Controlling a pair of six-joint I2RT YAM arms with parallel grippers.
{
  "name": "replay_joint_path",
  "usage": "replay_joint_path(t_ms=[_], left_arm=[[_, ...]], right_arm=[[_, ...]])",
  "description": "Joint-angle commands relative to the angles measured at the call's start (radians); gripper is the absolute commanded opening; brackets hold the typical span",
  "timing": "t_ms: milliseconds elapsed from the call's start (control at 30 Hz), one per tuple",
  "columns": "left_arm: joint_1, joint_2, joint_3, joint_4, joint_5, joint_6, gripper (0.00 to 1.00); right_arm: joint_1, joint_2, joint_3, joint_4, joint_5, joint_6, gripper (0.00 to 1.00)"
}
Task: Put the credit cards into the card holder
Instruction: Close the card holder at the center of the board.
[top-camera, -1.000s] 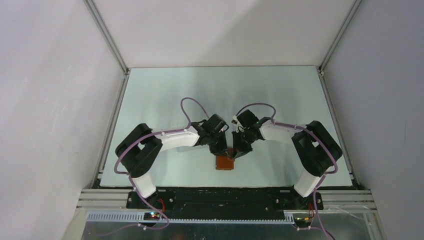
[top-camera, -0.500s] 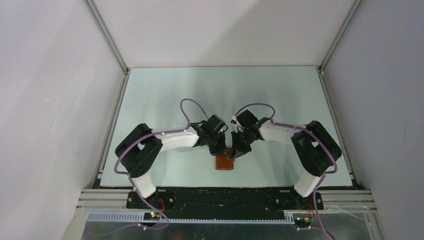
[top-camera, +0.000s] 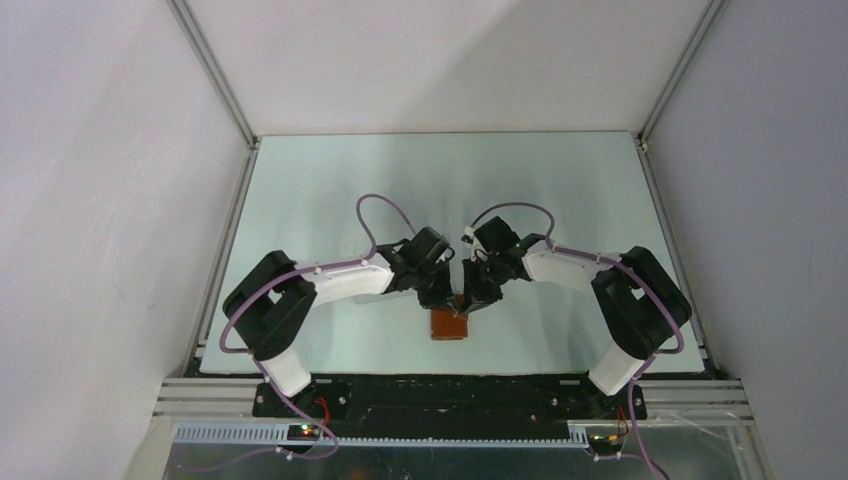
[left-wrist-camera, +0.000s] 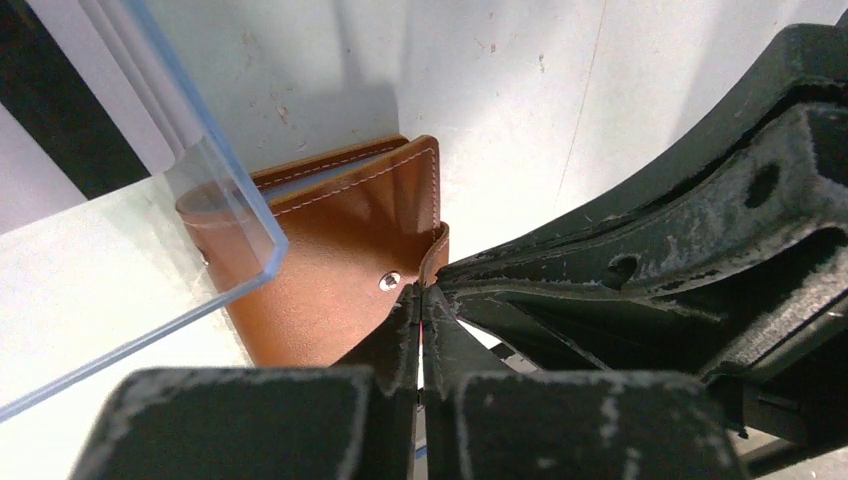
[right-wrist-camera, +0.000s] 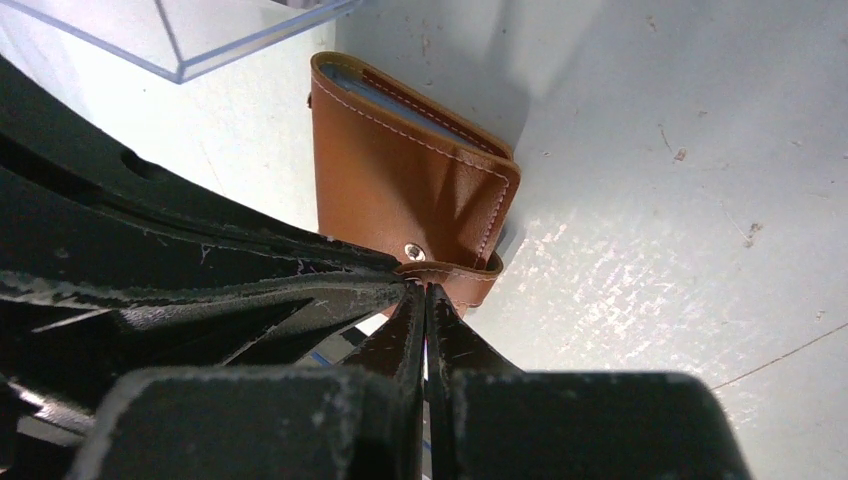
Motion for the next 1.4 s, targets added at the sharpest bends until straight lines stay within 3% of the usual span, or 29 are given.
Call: replay_joint_path(t_ms=[0, 1367], left_arm=[[0.001, -0.046, -0.002, 0.005, -0.014, 0.02, 0.0], [-0.009, 0.033, -0.022, -0.058, -0.094, 0.081, 0.0]], right_arm=[[-0.002, -0.04, -0.002, 0.036, -0.011, 0.013, 0.0], [0.046, 0.11, -0.001, 0.076, 0.039, 0.022, 0.0]])
